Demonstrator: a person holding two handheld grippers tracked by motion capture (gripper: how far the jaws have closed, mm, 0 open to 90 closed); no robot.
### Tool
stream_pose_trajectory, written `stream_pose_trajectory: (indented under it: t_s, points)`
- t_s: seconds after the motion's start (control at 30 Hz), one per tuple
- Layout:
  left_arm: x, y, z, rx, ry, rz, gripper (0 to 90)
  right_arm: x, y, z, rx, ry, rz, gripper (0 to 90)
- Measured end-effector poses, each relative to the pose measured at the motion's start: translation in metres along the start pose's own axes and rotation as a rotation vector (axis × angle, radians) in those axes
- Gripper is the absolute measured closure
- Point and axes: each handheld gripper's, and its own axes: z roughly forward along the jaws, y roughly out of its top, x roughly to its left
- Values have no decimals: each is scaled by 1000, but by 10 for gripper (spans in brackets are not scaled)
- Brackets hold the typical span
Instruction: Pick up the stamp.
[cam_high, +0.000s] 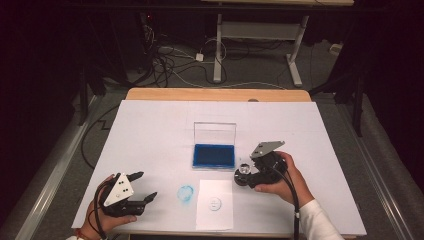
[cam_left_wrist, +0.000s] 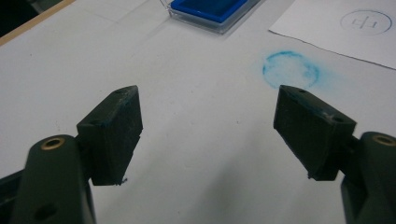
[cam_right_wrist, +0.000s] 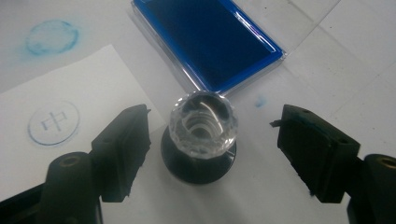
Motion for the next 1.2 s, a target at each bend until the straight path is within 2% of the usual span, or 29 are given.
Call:
stream_pose_trajectory:
  t_s: [0.03, 0.2, 0.23, 0.4, 0.53, 0.7, 0.9, 1.0, 1.03, 1.2]
  points:
    - [-1, 0, 0, 7, -5, -11, 228, 0, 0, 3, 8, 4, -1, 273]
    - [0, -1, 1, 10, -3, 3, 228, -2, 0, 11, 28, 13, -1, 312]
    - [-1, -1, 1, 15, -9, -6, 228, -2, 0, 13, 23, 15, -6, 346]
    - [0, -1, 2, 20, -3, 9, 228, -1, 0, 13, 10, 33, -18, 397]
    - [0, -1, 3, 30, -10, 5, 228, 1, 1, 13, -2, 47, -26, 468]
    - [0, -1, 2, 27, -9, 14, 228, 2, 1, 12, -1, 43, -28, 526]
    - [0, -2, 3, 38, -18, 10, 228, 3, 0, 12, 11, 27, -33, 562]
    - [0, -1, 3, 37, -15, 22, 228, 2, 0, 12, 10, 30, -27, 563]
    - [0, -2, 3, 41, -21, 12, 228, 3, 0, 12, 12, 28, -28, 564]
    - [-1, -2, 4, 45, -22, 16, 228, 3, 0, 13, 8, 24, -36, 569]
